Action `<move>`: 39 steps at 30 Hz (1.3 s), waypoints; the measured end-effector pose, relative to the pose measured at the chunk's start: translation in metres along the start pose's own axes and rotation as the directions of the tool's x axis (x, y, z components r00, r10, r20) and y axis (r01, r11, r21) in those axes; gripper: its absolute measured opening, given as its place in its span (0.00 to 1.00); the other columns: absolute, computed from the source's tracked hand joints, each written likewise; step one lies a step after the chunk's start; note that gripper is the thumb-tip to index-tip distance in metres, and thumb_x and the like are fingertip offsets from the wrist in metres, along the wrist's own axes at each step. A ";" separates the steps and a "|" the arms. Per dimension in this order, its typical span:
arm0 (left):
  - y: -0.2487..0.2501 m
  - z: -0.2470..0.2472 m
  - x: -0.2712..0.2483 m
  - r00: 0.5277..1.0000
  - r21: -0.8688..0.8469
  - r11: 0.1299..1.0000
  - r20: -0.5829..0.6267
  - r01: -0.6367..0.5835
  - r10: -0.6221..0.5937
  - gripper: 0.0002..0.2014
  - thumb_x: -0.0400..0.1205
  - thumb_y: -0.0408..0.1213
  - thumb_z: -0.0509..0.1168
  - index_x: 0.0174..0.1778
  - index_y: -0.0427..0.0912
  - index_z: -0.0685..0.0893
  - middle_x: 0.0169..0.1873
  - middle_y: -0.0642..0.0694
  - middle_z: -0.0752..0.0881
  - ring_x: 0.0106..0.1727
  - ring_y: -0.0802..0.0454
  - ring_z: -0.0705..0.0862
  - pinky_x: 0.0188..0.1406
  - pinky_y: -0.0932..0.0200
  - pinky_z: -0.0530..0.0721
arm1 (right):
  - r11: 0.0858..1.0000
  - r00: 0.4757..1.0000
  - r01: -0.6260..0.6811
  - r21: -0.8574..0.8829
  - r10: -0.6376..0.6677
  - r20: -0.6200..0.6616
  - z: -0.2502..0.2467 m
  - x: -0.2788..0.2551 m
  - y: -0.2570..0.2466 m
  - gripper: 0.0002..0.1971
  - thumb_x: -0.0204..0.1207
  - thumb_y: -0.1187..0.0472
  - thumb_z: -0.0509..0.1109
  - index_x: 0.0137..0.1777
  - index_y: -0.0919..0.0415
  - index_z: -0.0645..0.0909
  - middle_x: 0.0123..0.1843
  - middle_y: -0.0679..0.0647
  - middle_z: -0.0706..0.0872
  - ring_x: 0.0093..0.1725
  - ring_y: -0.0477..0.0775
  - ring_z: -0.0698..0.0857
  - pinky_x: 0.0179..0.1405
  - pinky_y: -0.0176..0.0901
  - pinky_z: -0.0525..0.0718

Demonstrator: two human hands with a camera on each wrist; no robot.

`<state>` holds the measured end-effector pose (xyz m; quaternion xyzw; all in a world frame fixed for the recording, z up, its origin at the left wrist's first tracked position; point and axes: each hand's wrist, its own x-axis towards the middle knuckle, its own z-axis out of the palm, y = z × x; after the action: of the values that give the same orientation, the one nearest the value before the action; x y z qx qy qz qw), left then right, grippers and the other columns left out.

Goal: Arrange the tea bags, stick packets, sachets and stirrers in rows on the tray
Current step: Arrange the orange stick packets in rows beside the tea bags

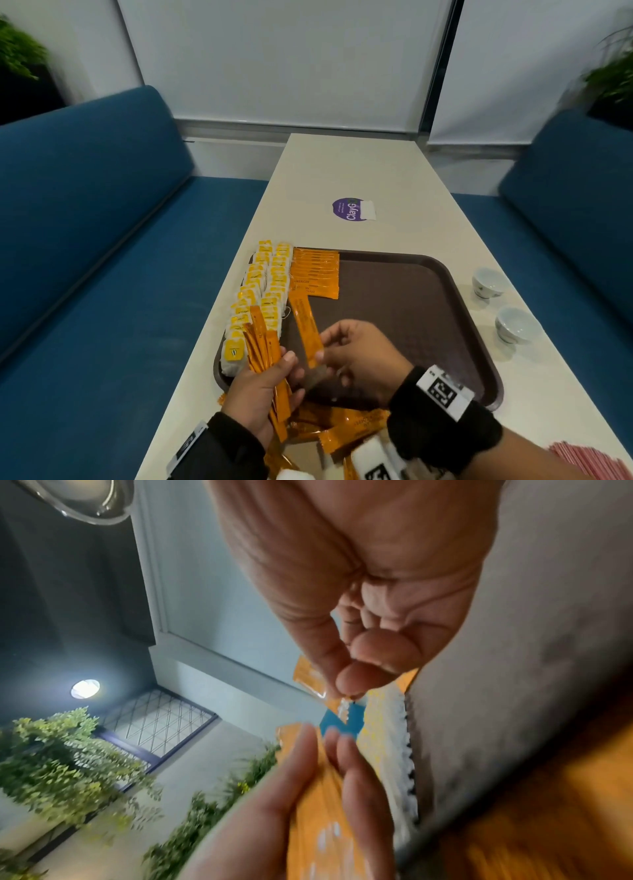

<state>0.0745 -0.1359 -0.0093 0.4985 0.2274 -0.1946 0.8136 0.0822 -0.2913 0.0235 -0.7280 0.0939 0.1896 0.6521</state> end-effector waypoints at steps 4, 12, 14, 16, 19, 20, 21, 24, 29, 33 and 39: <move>-0.002 -0.002 0.003 0.999 -0.017 0.999 -0.017 0.037 -0.038 0.06 0.78 0.34 0.68 0.48 0.38 0.83 0.34 0.41 0.86 0.35 0.46 0.85 0.20 0.59 0.84 | 0.989 0.979 0.015 -0.149 -0.045 -0.200 -0.031 0.034 -0.013 0.04 0.80 0.69 0.66 0.49 0.62 0.81 0.33 0.56 0.81 0.24 0.45 0.75 0.15 0.31 0.71; -0.002 -0.008 0.002 0.993 -0.040 0.993 0.050 0.111 -0.109 0.16 0.64 0.43 0.71 0.43 0.39 0.80 0.25 0.45 0.79 0.22 0.54 0.77 0.10 0.68 0.72 | 0.899 0.957 -0.225 -0.377 0.131 -0.259 -0.056 0.104 -0.021 0.03 0.80 0.67 0.67 0.45 0.62 0.81 0.30 0.54 0.77 0.25 0.46 0.73 0.20 0.34 0.73; -0.001 -0.009 0.001 0.992 -0.052 0.992 0.059 0.119 -0.115 0.18 0.63 0.43 0.70 0.46 0.39 0.80 0.26 0.45 0.79 0.21 0.54 0.77 0.10 0.68 0.71 | 0.862 0.953 -0.271 -0.428 0.177 -0.247 -0.052 0.115 -0.025 0.01 0.79 0.65 0.68 0.47 0.61 0.80 0.32 0.55 0.78 0.27 0.47 0.75 0.25 0.35 0.75; 0.000 -0.012 0.001 0.991 -0.057 0.991 0.055 0.123 -0.119 0.19 0.63 0.42 0.71 0.47 0.39 0.80 0.26 0.45 0.80 0.21 0.54 0.77 0.10 0.68 0.71 | 0.811 0.940 -0.333 -0.482 0.247 -0.234 -0.048 0.129 -0.028 0.05 0.81 0.62 0.67 0.54 0.60 0.77 0.34 0.54 0.78 0.28 0.46 0.74 0.30 0.35 0.76; 0.000 -0.017 0.002 0.993 -0.056 0.992 0.043 0.116 -0.114 0.20 0.63 0.42 0.71 0.48 0.38 0.80 0.25 0.44 0.80 0.21 0.53 0.78 0.10 0.67 0.72 | 0.740 0.908 -0.420 -0.525 0.333 -0.257 -0.043 0.147 -0.031 0.12 0.82 0.56 0.65 0.62 0.59 0.74 0.34 0.52 0.80 0.30 0.45 0.76 0.45 0.35 0.80; 0.000 -0.019 0.002 0.993 -0.057 0.992 0.040 0.114 -0.112 0.19 0.63 0.42 0.71 0.48 0.38 0.81 0.25 0.44 0.80 0.21 0.53 0.78 0.10 0.67 0.72 | 0.727 0.899 -0.438 -0.529 0.342 -0.274 -0.042 0.151 -0.031 0.15 0.82 0.55 0.65 0.65 0.61 0.74 0.34 0.52 0.81 0.31 0.45 0.77 0.49 0.36 0.80; 0.001 -0.020 0.003 0.993 -0.058 0.992 0.039 0.115 -0.113 0.19 0.64 0.42 0.71 0.48 0.38 0.81 0.25 0.44 0.80 0.21 0.53 0.78 0.10 0.67 0.72 | 0.708 0.889 -0.457 -0.539 0.353 -0.292 -0.042 0.155 -0.031 0.18 0.82 0.54 0.64 0.67 0.62 0.74 0.33 0.51 0.81 0.30 0.45 0.78 0.51 0.37 0.80; 0.001 -0.021 0.005 0.992 -0.060 0.991 0.036 0.120 -0.118 0.18 0.64 0.43 0.71 0.47 0.38 0.81 0.25 0.44 0.81 0.21 0.52 0.78 0.11 0.67 0.73 | 0.668 0.873 -0.487 -0.562 0.374 -0.311 -0.041 0.160 -0.031 0.19 0.84 0.51 0.61 0.68 0.62 0.74 0.31 0.49 0.82 0.29 0.43 0.76 0.55 0.38 0.77; 0.000 -0.021 0.007 0.992 -0.061 0.991 0.052 0.122 -0.119 0.18 0.64 0.43 0.71 0.46 0.38 0.81 0.25 0.44 0.81 0.21 0.52 0.78 0.11 0.67 0.74 | 0.731 0.880 -0.473 -0.491 0.363 -0.307 -0.043 0.160 -0.038 0.09 0.82 0.56 0.66 0.54 0.61 0.75 0.33 0.50 0.83 0.28 0.44 0.79 0.28 0.33 0.78; -0.001 -0.021 0.007 0.990 -0.058 0.990 0.070 0.125 -0.121 0.18 0.64 0.43 0.70 0.45 0.37 0.81 0.24 0.43 0.81 0.20 0.52 0.79 0.11 0.67 0.73 | 0.807 0.909 -0.388 -0.445 0.255 -0.331 -0.047 0.158 -0.032 0.08 0.77 0.61 0.72 0.44 0.61 0.74 0.35 0.53 0.83 0.35 0.47 0.85 0.34 0.36 0.82; 0.001 -0.018 0.004 0.986 -0.117 0.982 0.101 0.145 -0.133 0.17 0.68 0.44 0.69 0.50 0.38 0.84 0.26 0.43 0.83 0.20 0.53 0.80 0.11 0.66 0.75 | 0.819 0.926 -0.324 -0.473 0.174 -0.334 -0.050 0.153 -0.026 0.10 0.75 0.62 0.74 0.41 0.60 0.74 0.42 0.56 0.87 0.53 0.54 0.89 0.57 0.45 0.86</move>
<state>0.0754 -0.1195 -0.0183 0.4202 0.2355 -0.2594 0.8371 0.2389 -0.3198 -0.0092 -0.8771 0.2242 0.1892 0.3804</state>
